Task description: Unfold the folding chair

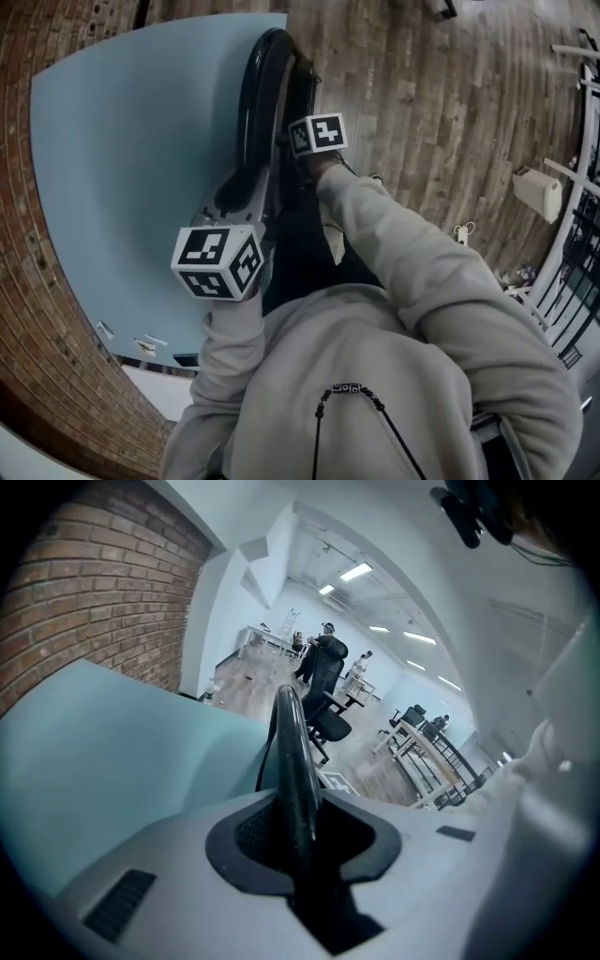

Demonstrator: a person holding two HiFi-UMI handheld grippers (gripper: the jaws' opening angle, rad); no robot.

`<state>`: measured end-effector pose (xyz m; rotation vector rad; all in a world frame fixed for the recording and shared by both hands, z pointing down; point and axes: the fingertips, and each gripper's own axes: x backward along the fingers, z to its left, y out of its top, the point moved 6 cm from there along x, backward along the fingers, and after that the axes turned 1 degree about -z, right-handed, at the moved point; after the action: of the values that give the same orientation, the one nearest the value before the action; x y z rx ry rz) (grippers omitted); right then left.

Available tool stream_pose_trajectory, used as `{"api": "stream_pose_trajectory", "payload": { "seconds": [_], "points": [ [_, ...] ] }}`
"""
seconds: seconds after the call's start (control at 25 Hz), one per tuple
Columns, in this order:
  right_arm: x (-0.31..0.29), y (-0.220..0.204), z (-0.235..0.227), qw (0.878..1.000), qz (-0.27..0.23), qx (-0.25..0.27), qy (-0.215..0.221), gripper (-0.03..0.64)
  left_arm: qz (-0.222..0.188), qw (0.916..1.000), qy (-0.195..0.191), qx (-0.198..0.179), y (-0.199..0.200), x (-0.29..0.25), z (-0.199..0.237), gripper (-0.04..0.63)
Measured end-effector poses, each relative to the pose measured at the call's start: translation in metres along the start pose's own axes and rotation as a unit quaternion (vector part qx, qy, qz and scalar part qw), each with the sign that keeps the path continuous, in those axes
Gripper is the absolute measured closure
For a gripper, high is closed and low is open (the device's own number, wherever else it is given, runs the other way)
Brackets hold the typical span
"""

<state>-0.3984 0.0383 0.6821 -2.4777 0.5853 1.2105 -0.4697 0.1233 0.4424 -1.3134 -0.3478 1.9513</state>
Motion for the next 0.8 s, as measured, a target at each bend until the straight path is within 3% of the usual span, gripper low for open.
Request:
{"api": "stream_pose_trajectory", "payload": {
  "seconds": [0.36,0.56,0.8],
  "points": [
    [0.035,-0.014,-0.041,0.999,0.02,-0.025,0.01,0.475,-0.002,0.9997,-0.011,0.02,-0.006,-0.006,-0.012,0.505],
    [0.076,-0.025,-0.101,0.998,0.017,-0.057,0.034,0.486,-0.003,0.9993,-0.023,0.03,-0.011,-0.019,-0.039,0.505],
    [0.109,-0.041,-0.177,0.993,0.014,-0.062,0.097,0.485,0.004,0.9988,-0.031,0.038,-0.021,-0.037,-0.061,0.505]
  ]
}}
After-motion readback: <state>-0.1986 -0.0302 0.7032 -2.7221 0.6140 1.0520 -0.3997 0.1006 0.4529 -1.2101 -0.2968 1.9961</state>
